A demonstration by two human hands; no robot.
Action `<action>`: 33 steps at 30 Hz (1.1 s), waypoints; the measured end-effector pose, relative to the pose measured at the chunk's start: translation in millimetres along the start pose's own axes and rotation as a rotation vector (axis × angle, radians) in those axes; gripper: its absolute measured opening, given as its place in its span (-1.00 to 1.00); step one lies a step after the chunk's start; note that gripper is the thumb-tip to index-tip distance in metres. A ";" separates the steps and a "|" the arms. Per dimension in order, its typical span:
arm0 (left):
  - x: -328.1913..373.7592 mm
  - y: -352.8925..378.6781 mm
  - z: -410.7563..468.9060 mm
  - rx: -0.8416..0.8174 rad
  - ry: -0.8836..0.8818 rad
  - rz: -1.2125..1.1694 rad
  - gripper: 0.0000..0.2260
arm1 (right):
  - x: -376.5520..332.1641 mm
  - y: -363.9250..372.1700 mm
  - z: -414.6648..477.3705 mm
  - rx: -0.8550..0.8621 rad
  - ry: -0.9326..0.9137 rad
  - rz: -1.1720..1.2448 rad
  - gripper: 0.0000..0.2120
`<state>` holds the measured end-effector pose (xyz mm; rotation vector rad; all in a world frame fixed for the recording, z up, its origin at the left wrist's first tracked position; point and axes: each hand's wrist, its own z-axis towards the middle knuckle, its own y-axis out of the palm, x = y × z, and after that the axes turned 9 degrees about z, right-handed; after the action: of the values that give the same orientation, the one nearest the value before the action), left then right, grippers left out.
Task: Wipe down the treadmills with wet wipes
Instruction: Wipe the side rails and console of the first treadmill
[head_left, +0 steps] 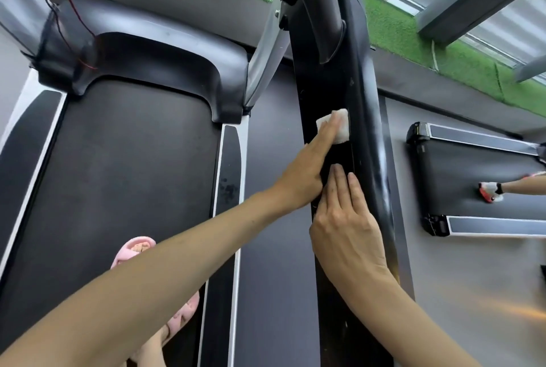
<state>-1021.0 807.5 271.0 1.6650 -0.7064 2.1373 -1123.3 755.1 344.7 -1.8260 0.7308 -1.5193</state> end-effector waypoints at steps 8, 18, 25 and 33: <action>10.6 13.4 -15.1 -0.026 -0.121 -0.135 -0.21 | 1.4 3.9 -12.7 0.014 0.009 0.021 -0.50; 21.1 4.3 -19.4 -0.112 -0.152 -0.136 -0.12 | 7.5 -3.2 -26.9 -0.036 -0.034 0.081 -0.47; 14.7 18.3 -47.2 -0.149 -0.180 -0.095 -0.14 | 8.9 -6.7 -46.9 -0.068 -0.076 0.102 -0.52; 27.5 25.8 -65.0 -0.143 -0.090 0.046 -0.21 | 7.4 -10.9 -46.8 -0.082 -0.071 0.227 -0.59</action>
<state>-1094.0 822.6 280.8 1.6919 -0.9103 2.0007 -1167.9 750.5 363.4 -1.7782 0.9437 -1.2892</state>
